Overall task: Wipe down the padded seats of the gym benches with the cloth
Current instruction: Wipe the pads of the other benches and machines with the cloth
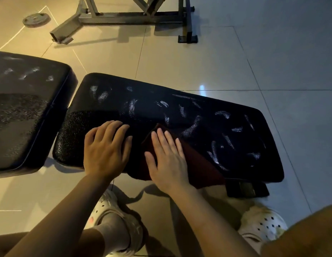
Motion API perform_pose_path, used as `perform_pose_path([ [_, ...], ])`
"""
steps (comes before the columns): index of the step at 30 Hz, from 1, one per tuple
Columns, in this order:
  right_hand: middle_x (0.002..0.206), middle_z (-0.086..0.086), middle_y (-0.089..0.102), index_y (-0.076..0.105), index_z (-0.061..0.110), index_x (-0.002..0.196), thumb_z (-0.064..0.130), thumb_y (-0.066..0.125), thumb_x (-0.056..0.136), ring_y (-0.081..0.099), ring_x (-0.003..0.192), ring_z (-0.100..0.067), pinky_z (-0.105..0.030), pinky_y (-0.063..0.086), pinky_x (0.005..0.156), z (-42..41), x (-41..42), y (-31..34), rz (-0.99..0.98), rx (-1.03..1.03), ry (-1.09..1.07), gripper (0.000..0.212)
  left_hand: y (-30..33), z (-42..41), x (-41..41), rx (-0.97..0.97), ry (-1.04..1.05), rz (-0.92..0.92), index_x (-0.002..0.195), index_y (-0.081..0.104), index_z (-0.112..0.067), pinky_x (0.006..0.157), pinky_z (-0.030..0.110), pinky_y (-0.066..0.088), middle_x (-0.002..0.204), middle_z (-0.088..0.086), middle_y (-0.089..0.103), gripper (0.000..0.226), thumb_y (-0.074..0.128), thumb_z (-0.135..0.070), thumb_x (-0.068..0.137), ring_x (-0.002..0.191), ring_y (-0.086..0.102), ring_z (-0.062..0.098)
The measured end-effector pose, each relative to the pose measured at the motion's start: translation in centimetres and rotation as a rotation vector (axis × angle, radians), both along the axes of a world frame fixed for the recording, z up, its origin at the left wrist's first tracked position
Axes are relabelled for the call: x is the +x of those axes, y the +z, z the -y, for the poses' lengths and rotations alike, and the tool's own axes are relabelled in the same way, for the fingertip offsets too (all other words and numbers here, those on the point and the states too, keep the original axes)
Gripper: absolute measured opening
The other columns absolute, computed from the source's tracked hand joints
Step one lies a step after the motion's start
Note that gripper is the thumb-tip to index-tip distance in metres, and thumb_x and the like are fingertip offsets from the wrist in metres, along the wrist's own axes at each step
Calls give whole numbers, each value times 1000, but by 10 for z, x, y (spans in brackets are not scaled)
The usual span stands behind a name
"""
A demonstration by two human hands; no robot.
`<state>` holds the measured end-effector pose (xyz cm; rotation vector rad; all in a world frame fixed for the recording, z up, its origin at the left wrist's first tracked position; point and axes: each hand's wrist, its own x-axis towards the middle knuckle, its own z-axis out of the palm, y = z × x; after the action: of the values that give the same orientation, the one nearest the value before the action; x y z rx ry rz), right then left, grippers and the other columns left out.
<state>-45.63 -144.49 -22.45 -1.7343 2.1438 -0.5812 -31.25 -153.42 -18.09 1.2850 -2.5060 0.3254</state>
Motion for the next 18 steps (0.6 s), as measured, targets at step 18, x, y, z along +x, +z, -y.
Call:
perform_pose_path([
  [18, 163, -1, -8, -5, 18, 155, 50, 12, 103, -7, 150, -18, -39, -5, 122, -33, -99, -32, -58, 251, -593, 63, -1, -3, 0, 7, -29, -29, 119, 62, -9, 90, 44, 34, 121, 16, 62, 48, 32, -40, 99, 114, 54, 36],
])
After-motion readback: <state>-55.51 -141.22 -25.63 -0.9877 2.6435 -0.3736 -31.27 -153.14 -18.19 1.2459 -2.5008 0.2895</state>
